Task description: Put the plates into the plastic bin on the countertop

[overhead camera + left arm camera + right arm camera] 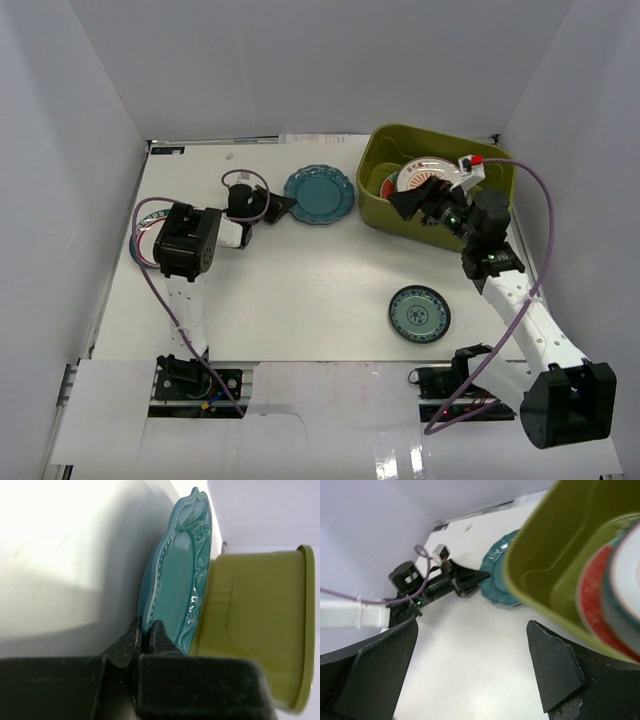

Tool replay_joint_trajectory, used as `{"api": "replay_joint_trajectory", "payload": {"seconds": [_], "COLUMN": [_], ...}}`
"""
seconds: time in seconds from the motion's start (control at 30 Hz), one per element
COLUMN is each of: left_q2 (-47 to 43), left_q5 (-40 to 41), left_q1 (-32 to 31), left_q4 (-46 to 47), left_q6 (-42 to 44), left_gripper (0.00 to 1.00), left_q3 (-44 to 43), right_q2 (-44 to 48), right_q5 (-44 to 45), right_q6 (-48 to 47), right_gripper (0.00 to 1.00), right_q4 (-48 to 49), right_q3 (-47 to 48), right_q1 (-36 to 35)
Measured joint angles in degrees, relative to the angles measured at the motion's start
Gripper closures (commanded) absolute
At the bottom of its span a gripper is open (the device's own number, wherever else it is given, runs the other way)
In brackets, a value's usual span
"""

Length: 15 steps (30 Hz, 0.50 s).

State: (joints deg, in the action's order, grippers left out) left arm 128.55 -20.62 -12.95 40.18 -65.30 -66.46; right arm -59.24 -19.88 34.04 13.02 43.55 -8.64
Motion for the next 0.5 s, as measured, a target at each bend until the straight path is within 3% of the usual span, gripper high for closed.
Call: {"api": "replay_joint_trajectory", "payload": {"seconds": [0.27, 0.5], "left_q2": [-22.1, -38.9], "left_q5": [1.1, 0.0], "left_q1": [3.8, 3.8], "left_q4": [3.8, 1.9], "left_q6": [-1.4, -1.9], "left_gripper": [1.00, 1.00], "left_q3": [30.6, 46.8], "right_q2": [-0.5, -8.4], "right_q5": [-5.6, -3.2], "right_q6": [-0.2, 5.4], "right_gripper": [0.10, 0.10], "right_q4": [1.1, 5.4], "right_q3": [-6.0, -12.8], "right_q1": [-15.1, -19.3]}}
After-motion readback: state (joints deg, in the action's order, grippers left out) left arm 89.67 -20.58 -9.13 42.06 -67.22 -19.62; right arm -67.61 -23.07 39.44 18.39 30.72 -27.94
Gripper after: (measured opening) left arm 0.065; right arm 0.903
